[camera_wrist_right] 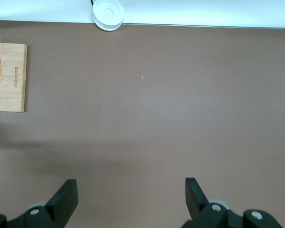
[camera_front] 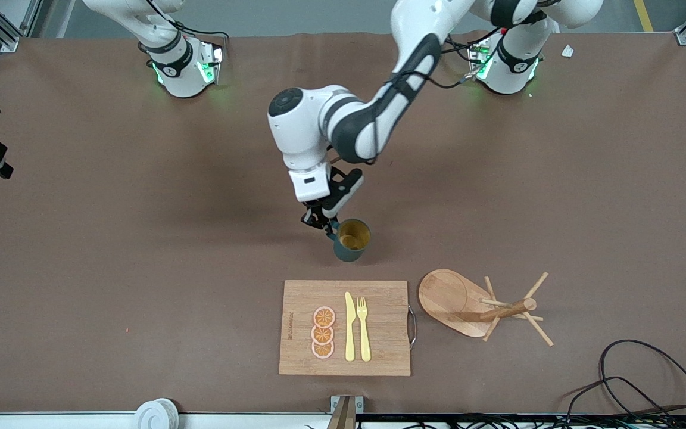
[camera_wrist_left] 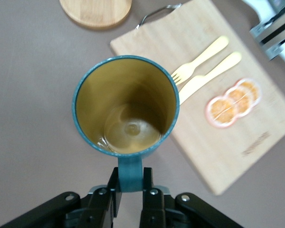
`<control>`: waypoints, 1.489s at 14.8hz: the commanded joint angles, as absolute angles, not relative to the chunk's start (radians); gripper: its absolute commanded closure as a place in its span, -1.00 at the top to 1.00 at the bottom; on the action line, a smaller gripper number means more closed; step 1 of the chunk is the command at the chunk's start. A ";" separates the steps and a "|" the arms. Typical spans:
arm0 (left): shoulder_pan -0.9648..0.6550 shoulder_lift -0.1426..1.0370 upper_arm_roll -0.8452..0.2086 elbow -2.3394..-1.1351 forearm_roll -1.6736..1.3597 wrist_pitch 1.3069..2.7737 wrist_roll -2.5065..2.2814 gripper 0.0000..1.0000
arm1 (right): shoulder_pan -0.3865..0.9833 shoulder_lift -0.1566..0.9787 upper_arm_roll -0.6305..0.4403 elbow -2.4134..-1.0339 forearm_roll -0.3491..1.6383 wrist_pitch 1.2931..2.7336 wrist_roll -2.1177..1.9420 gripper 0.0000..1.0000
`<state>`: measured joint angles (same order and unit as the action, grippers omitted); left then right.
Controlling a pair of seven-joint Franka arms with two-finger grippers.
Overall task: Pass cup and hang on rack
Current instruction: 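Lift the mug with the left gripper toward the wooden rack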
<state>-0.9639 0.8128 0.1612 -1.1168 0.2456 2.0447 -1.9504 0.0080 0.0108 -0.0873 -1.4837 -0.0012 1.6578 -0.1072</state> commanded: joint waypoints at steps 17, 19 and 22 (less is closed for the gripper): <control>-0.154 0.584 0.149 -1.155 -1.234 1.535 -1.056 -1.00 | -0.005 0.012 -0.075 -1.474 -0.017 1.647 -0.100 1.00; -0.120 0.613 0.150 -1.164 -1.314 1.488 -0.997 -1.00 | -0.006 0.012 -0.077 -1.474 -0.017 1.647 -0.100 1.00; -0.098 0.655 0.150 -1.164 -1.339 1.479 -0.936 -1.00 | -0.006 0.012 -0.075 -1.473 -0.017 1.647 -0.100 1.00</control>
<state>-0.1071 0.6399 0.1594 -1.1671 -1.2991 1.4918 -0.9669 0.0078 0.0108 -0.0875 -1.4829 -0.0014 1.6578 -0.1072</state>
